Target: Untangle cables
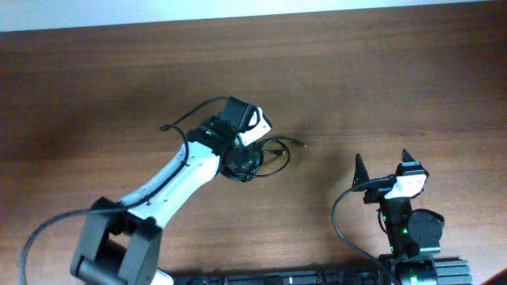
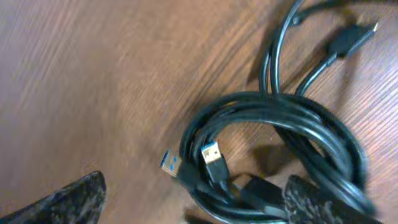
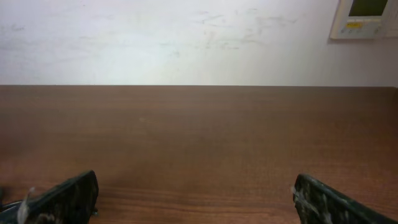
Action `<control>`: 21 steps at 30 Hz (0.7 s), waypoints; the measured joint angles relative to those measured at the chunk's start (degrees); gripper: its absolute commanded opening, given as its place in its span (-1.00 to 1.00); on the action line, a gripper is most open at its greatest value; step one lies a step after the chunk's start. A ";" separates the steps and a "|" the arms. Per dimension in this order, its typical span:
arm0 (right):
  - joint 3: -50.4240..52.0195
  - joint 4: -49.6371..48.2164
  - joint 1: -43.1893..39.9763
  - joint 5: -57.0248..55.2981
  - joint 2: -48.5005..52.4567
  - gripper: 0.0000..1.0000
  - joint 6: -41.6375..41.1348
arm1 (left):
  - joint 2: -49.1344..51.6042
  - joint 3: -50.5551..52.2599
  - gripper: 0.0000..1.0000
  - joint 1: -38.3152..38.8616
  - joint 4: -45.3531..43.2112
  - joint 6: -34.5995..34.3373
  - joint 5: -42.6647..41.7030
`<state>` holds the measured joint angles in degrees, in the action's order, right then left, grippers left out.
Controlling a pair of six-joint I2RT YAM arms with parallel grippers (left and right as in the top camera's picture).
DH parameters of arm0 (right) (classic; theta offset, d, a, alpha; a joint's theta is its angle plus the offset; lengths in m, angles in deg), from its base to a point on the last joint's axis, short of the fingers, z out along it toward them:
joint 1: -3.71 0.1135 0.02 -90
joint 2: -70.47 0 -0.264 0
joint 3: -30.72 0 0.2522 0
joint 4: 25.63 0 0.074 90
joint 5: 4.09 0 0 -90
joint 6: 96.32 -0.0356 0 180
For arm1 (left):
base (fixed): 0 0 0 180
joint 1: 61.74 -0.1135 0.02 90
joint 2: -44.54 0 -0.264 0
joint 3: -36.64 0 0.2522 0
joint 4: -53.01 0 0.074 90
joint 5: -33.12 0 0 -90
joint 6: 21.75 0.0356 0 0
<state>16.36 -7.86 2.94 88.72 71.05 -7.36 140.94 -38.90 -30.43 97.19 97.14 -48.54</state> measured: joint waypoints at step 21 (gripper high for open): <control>0.00 0.00 0.00 0.00 0.00 0.97 -0.02 | -3.04 -0.59 -1.00 -0.20 -0.83 -48.19 12.09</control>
<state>16.36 -7.86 2.94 88.72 71.05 -7.38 137.91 -39.49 -30.62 96.35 48.94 -36.45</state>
